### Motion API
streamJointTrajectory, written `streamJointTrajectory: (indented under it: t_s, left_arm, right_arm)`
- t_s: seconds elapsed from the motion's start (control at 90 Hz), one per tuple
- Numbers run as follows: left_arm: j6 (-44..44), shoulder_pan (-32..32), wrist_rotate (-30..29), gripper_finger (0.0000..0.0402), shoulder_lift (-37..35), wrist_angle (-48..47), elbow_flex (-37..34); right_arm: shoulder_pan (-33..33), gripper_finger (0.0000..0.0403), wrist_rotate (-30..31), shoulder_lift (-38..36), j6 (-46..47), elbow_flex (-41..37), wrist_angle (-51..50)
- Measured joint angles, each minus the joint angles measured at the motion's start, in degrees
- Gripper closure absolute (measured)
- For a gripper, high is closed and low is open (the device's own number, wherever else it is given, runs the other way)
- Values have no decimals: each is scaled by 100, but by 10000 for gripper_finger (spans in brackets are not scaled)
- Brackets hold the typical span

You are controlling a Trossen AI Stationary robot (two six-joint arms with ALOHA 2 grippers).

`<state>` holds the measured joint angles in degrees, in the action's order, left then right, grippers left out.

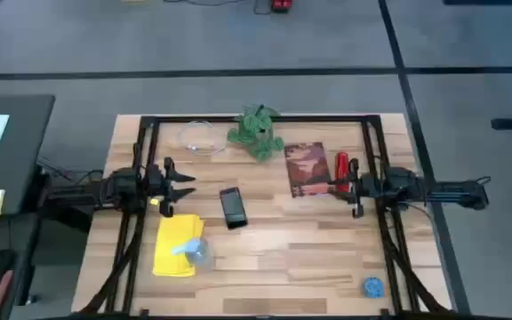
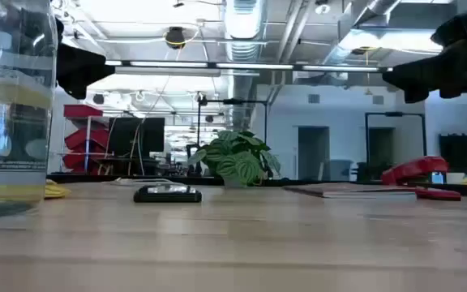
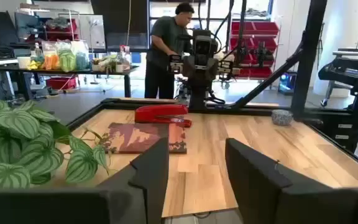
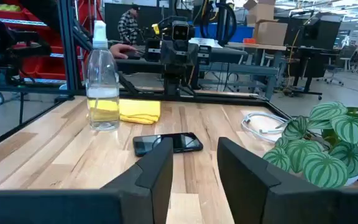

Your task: Apply microfiber cloth

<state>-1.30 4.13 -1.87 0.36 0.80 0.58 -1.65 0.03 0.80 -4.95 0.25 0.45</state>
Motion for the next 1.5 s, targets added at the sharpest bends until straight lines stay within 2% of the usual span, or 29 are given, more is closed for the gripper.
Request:
streamJointTrajectory:
  t_s: [1.2,1.256,1.389,1.5]
  left_arm:
    - [-50,-1,-26,267,0,39,0]
    - [-333,-2,-60,267,0,171,-2]
    - [-2199,-3,-11,267,-7,953,22]
    - [-3179,-3,-17,267,0,1080,87]
  right_arm:
    - [0,290,0,0,0,0,0]
    - [1,290,0,0,0,0,-1]
    - [1,290,0,0,0,0,-1]
    - [1,290,0,-1,0,0,0]
